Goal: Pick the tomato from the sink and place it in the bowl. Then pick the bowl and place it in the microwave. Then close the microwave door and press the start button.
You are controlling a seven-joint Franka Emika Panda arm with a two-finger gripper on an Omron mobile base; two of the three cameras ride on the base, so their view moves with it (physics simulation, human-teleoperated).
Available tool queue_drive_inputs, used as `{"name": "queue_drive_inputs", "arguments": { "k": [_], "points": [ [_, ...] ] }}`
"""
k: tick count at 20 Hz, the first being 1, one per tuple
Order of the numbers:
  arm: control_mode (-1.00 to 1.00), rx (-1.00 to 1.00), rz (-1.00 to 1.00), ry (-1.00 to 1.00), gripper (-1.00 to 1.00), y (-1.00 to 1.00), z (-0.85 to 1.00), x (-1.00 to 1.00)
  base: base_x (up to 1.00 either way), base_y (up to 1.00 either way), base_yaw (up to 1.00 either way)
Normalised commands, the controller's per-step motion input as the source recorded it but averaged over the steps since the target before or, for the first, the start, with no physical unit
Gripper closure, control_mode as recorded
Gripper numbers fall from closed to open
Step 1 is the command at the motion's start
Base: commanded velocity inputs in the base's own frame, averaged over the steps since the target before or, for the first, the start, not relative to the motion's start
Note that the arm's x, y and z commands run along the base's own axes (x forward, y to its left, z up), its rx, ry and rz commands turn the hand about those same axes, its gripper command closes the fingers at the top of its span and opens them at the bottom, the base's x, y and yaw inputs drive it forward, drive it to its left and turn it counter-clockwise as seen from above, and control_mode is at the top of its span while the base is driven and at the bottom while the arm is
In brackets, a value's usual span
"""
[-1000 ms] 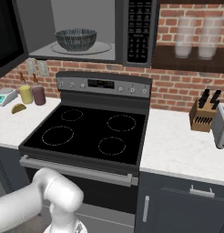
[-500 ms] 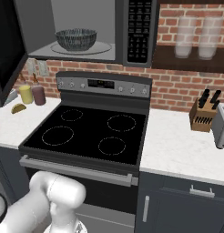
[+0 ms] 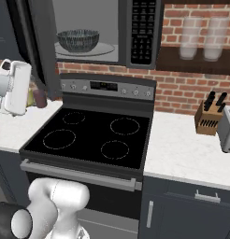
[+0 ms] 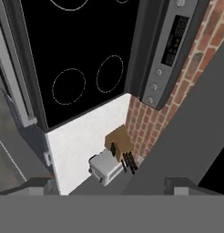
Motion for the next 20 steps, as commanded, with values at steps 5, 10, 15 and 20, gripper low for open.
{"name": "queue_drive_inputs", "arguments": {
  "k": [5, 10, 15, 20],
  "points": [
    [-1.0, 0.04, 0.12, 0.04, -1.0, -0.95, 0.11, 1.0, 0.0, 0.0, 0.0],
    [-1.0, 0.02, 0.13, 0.08, -1.0, -0.63, 0.06, 1.0, 0.0, 0.0, 0.0],
    [-1.0, 0.0, 0.19, 0.1, -1.0, -0.34, 0.0, 1.0, 0.0, 0.0, 0.0],
    [-1.0, 0.0, 0.22, 0.05, -1.0, -0.22, 0.05, 1.0, 0.0, 0.0, 0.0]
  ]
}}
